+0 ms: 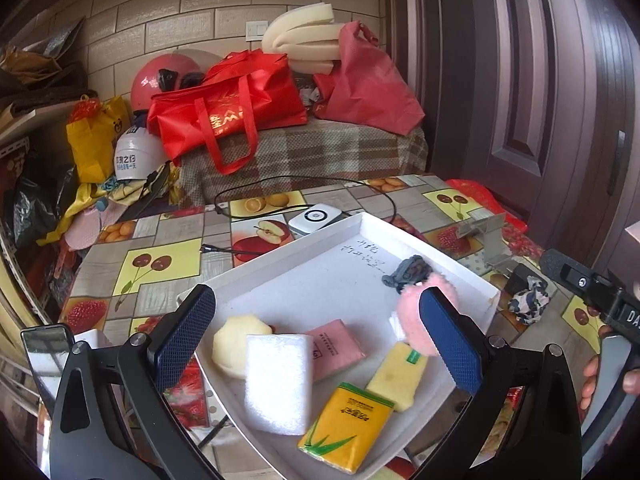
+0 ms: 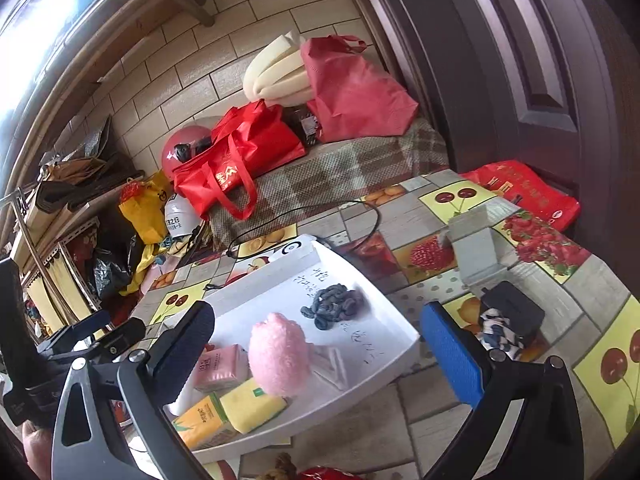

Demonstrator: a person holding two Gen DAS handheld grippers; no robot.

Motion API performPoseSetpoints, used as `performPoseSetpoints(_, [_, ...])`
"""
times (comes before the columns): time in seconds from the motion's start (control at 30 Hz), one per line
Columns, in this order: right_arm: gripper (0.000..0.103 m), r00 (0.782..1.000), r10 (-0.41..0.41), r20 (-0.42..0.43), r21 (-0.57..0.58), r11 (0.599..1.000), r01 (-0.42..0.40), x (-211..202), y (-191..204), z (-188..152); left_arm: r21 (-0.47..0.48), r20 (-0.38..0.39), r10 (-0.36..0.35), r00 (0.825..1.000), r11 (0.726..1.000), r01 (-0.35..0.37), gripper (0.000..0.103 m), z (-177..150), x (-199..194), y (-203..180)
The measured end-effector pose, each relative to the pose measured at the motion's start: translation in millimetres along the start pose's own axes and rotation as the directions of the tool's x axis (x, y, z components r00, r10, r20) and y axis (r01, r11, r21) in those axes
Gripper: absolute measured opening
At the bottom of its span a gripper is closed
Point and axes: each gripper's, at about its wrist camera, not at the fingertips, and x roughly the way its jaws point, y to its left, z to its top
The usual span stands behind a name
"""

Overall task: Organize soft objects
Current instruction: 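Withdraw both open tools from the tray toward the remaining items, then grasp the white foam block with the left tool while the right grasps the red apple plush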

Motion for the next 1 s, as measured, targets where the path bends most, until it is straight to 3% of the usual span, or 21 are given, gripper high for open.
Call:
performPoseSetpoints(0.13, [0.103, 1.0, -0.017, -0.015, 0.009, 1.0, 0.017, -11, -23, -12, 0.037, -0.008, -0.107, 0.994, 0.994, 0.107, 0.103, -3, -15, -21])
performPoseSetpoints(0.33, [0.103, 0.996, 0.012, -0.09, 0.007, 1.0, -0.012, -22, -55, -36, 0.067, -0.067, -0.256, 0.964, 0.963, 0.261, 0.103, -38, -36, -44])
performPoseSetpoints(0.4, [0.103, 0.992, 0.029, -0.123, 0.016, 1.0, -0.027, -22, -63, -43, 0.059, -0.102, -0.312, 0.945, 0.946, 0.319, 0.103, -56, -39, -51])
performPoseSetpoints(0.5, [0.103, 0.98, 0.097, -0.176, 0.008, 0.995, -0.097, -22, -65, -56, 0.066, -0.189, -0.392, 0.9, 0.91, 0.41, 0.103, -88, -37, -66])
performPoseSetpoints(0.57, [0.103, 0.967, 0.156, -0.202, -0.013, 0.987, -0.162, -22, -60, -64, 0.097, -0.245, -0.395, 0.885, 0.899, 0.428, 0.103, -108, -32, -79])
performPoseSetpoints(0.67, [0.103, 0.943, 0.233, -0.24, -0.045, 0.967, -0.25, -20, -45, -68, 0.142, -0.316, -0.364, 0.876, 0.895, 0.423, 0.103, -125, -21, -95])
performPoseSetpoints(0.83, [0.103, 0.92, 0.262, -0.293, -0.158, 0.935, -0.317, -20, -19, -77, 0.173, -0.362, -0.337, 0.869, 0.892, 0.418, 0.103, -133, -7, -105])
performPoseSetpoints(1.0, [0.103, 0.891, 0.253, -0.376, -0.192, 0.92, -0.342, -6, -8, -85, 0.14, -0.404, -0.348, 0.846, 0.89, 0.433, 0.103, -133, 9, -107])
